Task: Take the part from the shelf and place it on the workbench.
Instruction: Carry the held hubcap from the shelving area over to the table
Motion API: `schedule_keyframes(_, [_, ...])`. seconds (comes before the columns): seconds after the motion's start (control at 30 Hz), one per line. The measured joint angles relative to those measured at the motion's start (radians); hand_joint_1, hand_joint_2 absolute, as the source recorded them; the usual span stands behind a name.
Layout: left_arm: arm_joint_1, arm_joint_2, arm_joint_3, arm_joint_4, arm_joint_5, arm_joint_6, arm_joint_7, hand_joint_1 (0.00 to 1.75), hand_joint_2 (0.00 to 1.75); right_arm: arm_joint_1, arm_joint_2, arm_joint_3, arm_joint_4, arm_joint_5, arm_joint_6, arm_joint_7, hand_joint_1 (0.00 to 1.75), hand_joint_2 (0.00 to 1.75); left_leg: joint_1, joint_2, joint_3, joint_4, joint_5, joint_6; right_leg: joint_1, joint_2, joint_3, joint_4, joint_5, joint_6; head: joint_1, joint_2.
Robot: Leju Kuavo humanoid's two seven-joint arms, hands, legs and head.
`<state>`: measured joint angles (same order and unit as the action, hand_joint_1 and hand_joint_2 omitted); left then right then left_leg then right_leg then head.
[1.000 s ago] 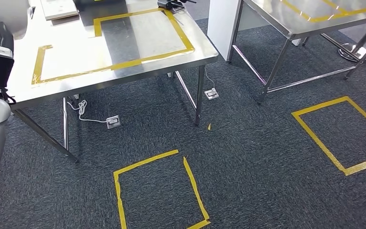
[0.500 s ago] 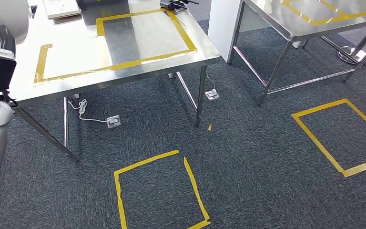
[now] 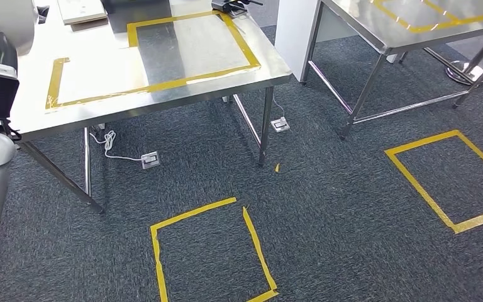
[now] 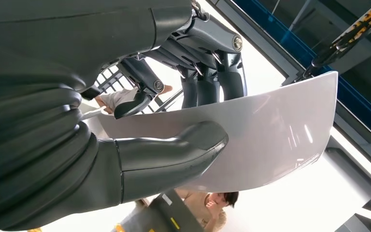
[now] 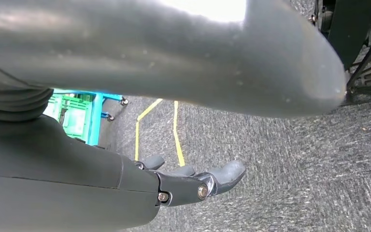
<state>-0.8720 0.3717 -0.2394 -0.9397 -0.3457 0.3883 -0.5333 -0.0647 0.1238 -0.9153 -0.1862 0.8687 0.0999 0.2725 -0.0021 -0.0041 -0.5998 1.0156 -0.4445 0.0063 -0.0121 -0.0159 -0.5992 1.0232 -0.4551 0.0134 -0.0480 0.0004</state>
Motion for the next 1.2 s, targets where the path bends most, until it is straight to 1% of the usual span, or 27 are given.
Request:
schedule_keyframes(0.03, [0.0,0.001,0.002,-0.003,0.001,0.0,-0.002,1.75,1.75,0.0,0.0,0.0,0.0,0.0,0.0,0.0,0.0,0.0,0.003,0.0,0.005,-0.006,0.003,0.005,0.0,0.002,-0.007,0.017,-0.011,0.003,0.001,0.0])
schedule_keyframes(0.07, [-0.001,0.002,0.003,-0.005,0.002,0.0,-0.003,1.75,1.75,0.0,0.0,0.0,0.0,0.001,0.0,0.0,0.0,0.0,0.006,0.0,0.01,-0.011,0.005,0.009,0.0,0.005,-0.025,0.055,-0.031,0.006,0.003,0.0])
schedule_keyframes(0.13, [0.002,0.001,0.004,-0.006,0.004,0.0,-0.005,1.75,1.75,0.001,-0.001,0.0,0.0,0.001,-0.001,0.0,0.0,0.0,0.007,0.0,0.012,-0.013,0.004,0.013,-0.003,0.01,-0.092,0.182,-0.088,0.011,0.005,0.0])
schedule_keyframes(0.17, [0.005,0.0,0.004,-0.006,0.004,0.0,-0.005,1.75,1.75,0.001,-0.001,-0.001,0.0,0.001,-0.001,0.0,0.0,0.0,0.007,-0.002,0.012,-0.011,0.002,0.013,-0.004,0.01,-0.127,0.243,-0.108,0.012,0.006,0.0])
schedule_keyframes(0.2, [0.009,0.0,0.004,-0.006,0.004,0.0,-0.005,1.75,1.75,0.002,-0.001,-0.001,0.0,0.001,-0.001,0.0,0.0,0.0,0.008,-0.004,0.013,-0.009,0.0,0.011,-0.005,0.01,-0.149,0.276,-0.11,0.014,0.006,0.0])
schedule_keyframes(0.23, [0.012,-0.001,0.004,-0.007,0.004,0.0,-0.006,1.75,1.75,0.002,-0.001,-0.001,0.0,0.001,-0.001,0.0,0.0,0.0,0.009,-0.006,0.013,-0.006,-0.004,0.008,-0.006,0.01,-0.152,0.271,-0.093,0.015,0.006,0.0])
schedule_keyframes(0.27, [0.013,-0.001,0.004,-0.007,0.004,0.0,-0.006,1.75,1.75,0.002,-0.001,-0.001,0.0,0.001,-0.001,0.0,0.0,0.0,0.011,-0.009,0.014,-0.002,-0.008,0.004,-0.008,0.01,-0.135,0.225,-0.06,0.016,0.006,0.0])
schedule_keyframes(0.3, [0.014,-0.001,0.004,-0.008,0.004,0.0,-0.006,1.75,1.75,0.002,-0.002,-0.001,0.0,0.001,-0.002,0.0,0.0,0.0,0.013,-0.011,0.014,0.005,-0.014,-0.002,-0.011,0.01,-0.105,0.155,-0.023,0.016,0.006,0.0])
schedule_keyframes(0.33, [0.014,-0.001,0.004,-0.01,0.005,0.0,-0.006,1.75,1.75,0.002,-0.002,-0.001,0.0,0.001,-0.001,0.0,0.0,0.0,0.013,-0.014,0.013,0.012,-0.021,-0.01,-0.011,0.012,-0.075,0.092,0.001,0.015,0.007,0.0])
schedule_keyframes(0.37, [0.014,-0.001,0.004,-0.011,0.005,0.0,-0.006,1.75,1.75,0.002,-0.002,-0.001,0.0,0.001,-0.001,-0.001,0.0,0.0,0.012,-0.016,0.012,0.017,-0.026,-0.017,-0.012,0.014,-0.054,0.049,0.014,0.011,0.008,0.0])
schedule_keyframes(0.4, [0.014,-0.001,0.005,-0.013,0.005,0.0,-0.006,1.75,1.75,0.002,-0.001,-0.002,0.0,0.001,-0.001,0.0,0.0,0.0,0.011,-0.017,0.011,0.019,-0.03,-0.025,-0.011,0.016,-0.044,0.03,0.015,0.006,0.008,0.0])
schedule_keyframes(0.5, [0.015,-0.001,0.005,-0.015,0.005,0.0,-0.007,1.75,1.75,0.001,-0.001,-0.002,0.0,0.001,0.0,0.003,0.0,0.0,0.012,-0.018,0.016,0.015,-0.034,-0.044,-0.008,0.017,-0.037,0.027,0.009,-0.017,0.008,0.0])
schedule_keyframes(0.57, [0.014,-0.001,0.006,-0.017,0.005,0.0,-0.007,1.75,1.75,0.001,-0.001,-0.002,0.0,0.001,0.0,0.003,0.0,0.0,0.014,-0.012,0.0,0.055,-0.057,-0.054,-0.011,0.016,-0.027,0.022,0.006,-0.031,0.005,0.0])
schedule_keyframes(0.6, [0.014,0.0,0.006,-0.017,0.005,0.0,-0.007,1.75,1.75,0.001,-0.001,-0.003,0.0,0.001,0.001,0.003,0.0,0.0,0.015,-0.009,-0.026,0.107,-0.08,-0.057,-0.011,0.016,-0.023,0.021,0.003,-0.036,0.003,0.0])
schedule_keyframes(0.67, [0.017,0.0,0.007,-0.017,0.005,0.0,-0.007,1.75,1.75,0.001,-0.001,-0.005,0.0,0.001,0.002,0.003,0.0,0.0,0.015,-0.006,-0.102,0.24,-0.126,-0.06,-0.01,0.016,-0.016,0.021,-0.004,-0.043,0.002,0.0])
schedule_keyframes(0.7, [0.02,0.0,0.007,-0.016,0.005,0.0,-0.006,1.75,1.75,0.001,-0.001,-0.006,0.0,0.002,0.002,0.003,0.0,0.0,0.015,-0.006,-0.131,0.284,-0.13,-0.06,-0.009,0.016,-0.012,0.021,-0.007,-0.044,0.002,0.0])
schedule_keyframes(0.73, [0.022,0.0,0.007,-0.016,0.005,0.0,-0.006,1.75,1.75,0.002,-0.001,-0.007,0.0,0.002,0.002,0.003,0.0,0.0,0.015,-0.006,-0.144,0.292,-0.116,-0.059,-0.008,0.016,-0.008,0.021,-0.011,-0.044,0.002,0.0])
schedule_keyframes(0.77, [0.024,0.0,0.007,-0.016,0.005,0.0,-0.006,1.75,1.75,0.002,-0.001,-0.007,0.0,0.003,0.002,0.003,0.0,0.0,0.015,-0.005,-0.136,0.26,-0.082,-0.057,-0.008,0.016,-0.002,0.021,-0.016,-0.043,0.002,0.0])
schedule_keyframes(0.83, [0.023,0.001,0.007,-0.016,0.005,0.0,-0.006,1.75,1.75,0.003,-0.001,-0.007,0.0,0.003,0.003,0.003,0.0,0.0,0.013,-0.001,-0.081,0.126,-0.003,-0.05,-0.007,0.016,0.012,0.022,-0.026,-0.037,0.002,0.0])
schedule_keyframes(0.87, [0.022,0.001,0.008,-0.017,0.005,0.0,-0.006,1.75,1.75,0.002,-0.001,-0.008,0.0,0.003,0.004,0.002,0.0,0.0,0.011,0.001,-0.053,0.067,0.018,-0.045,-0.006,0.016,0.016,0.023,-0.031,-0.032,0.002,0.0])
schedule_keyframes(0.9, [0.021,0.001,0.008,-0.017,0.005,0.0,-0.007,1.75,1.75,0.002,-0.001,-0.008,0.0,0.003,0.003,0.001,0.0,0.0,0.008,0.002,-0.036,0.032,0.025,-0.04,-0.005,0.016,0.018,0.022,-0.034,-0.027,0.002,0.0])
schedule_keyframes(0.93, [0.02,0.001,0.008,-0.017,0.005,-0.001,-0.007,1.75,1.75,0.001,-0.001,-0.008,0.0,0.003,0.003,0.0,0.0,0.0,0.005,0.002,-0.03,0.021,0.019,-0.036,-0.004,0.015,0.019,0.021,-0.036,-0.021,0.002,0.0])
schedule_keyframes(1.0, [0.019,0.001,0.009,-0.018,0.005,-0.002,-0.007,1.75,1.75,0.0,-0.001,-0.008,0.0,0.003,0.002,0.001,0.0,0.0,0.006,-0.001,-0.025,0.014,0.015,-0.025,-0.003,0.014,0.022,0.018,-0.04,-0.009,0.003,0.0])
schedule_keyframes(1.07, [0.016,0.002,0.01,-0.019,0.005,-0.002,-0.007,1.75,1.75,0.0,-0.002,-0.008,0.0,0.004,0.002,0.002,0.0,0.0,0.011,-0.002,-0.016,0.008,0.012,-0.011,-0.002,0.013,0.008,0.05,-0.059,0.001,0.005,0.0])
schedule_keyframes(1.1, [0.015,0.002,0.01,-0.019,0.005,-0.002,-0.007,1.75,1.75,0.0,-0.002,-0.009,0.0,0.004,0.002,0.003,0.0,0.0,0.013,-0.002,-0.012,0.005,0.01,-0.006,-0.003,0.014,-0.016,0.097,-0.078,0.004,0.007,0.0])
schedule_keyframes(1.17, [0.014,0.001,0.01,-0.018,0.005,-0.002,-0.008,1.75,1.75,0.0,-0.002,-0.009,0.0,0.005,0.002,0.003,0.0,0.0,0.012,-0.002,-0.007,0.006,0.003,0.002,-0.003,0.014,-0.094,0.227,-0.123,0.007,0.01,0.0])
schedule_keyframes(1.2, [0.014,0.0,0.01,-0.017,0.005,-0.002,-0.008,1.75,1.75,0.001,-0.002,-0.009,0.0,0.006,0.002,0.003,0.0,0.0,0.011,-0.003,-0.004,0.008,-0.002,0.004,-0.003,0.014,-0.128,0.275,-0.129,0.007,0.01,0.0])
